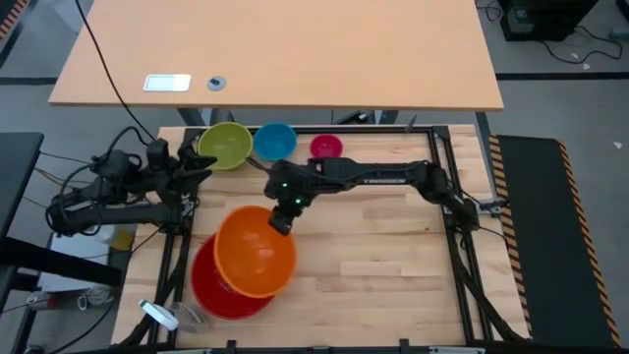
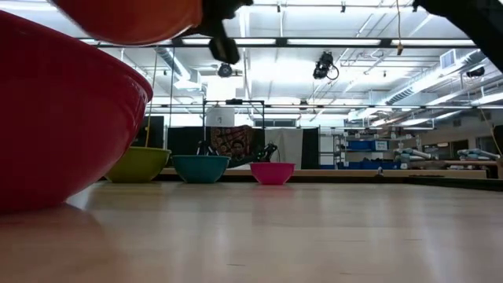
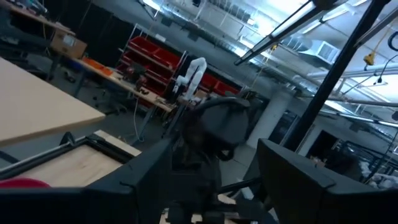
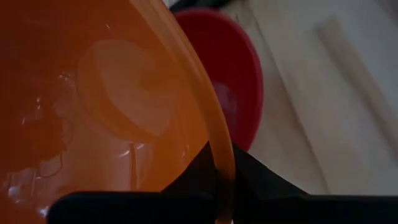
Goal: Nest bowls inside each other
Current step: Stack the orange bowl on top of the red bowl
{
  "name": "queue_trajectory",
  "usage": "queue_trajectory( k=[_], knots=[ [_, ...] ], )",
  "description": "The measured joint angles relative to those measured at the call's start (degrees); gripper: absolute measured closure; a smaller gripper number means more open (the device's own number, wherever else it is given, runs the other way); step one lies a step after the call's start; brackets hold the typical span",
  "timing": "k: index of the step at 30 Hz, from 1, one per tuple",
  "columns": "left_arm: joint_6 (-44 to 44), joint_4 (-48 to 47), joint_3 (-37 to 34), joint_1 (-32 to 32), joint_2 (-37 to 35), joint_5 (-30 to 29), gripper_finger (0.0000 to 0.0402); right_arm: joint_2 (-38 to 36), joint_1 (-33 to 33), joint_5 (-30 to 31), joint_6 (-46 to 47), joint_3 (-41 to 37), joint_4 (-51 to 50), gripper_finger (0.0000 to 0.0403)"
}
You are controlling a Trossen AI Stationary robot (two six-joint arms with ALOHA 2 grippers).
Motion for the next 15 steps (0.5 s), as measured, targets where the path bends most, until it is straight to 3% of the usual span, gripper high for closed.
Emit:
queue_trajectory(
  k=[8,15],
  knots=[
    [-0.26,-0.88,-0.04,0.0,-0.39,0.0,0.0162,8.64,0.91,-0.44,-1.16,3.71,10.44,0.0375],
    [-0.53,-2.39,-0.04,0.0,-0.34,-0.02,0.0162,10.1,1.31,1.59,-3.81,4.7,4.67,0.0375]
  ],
)
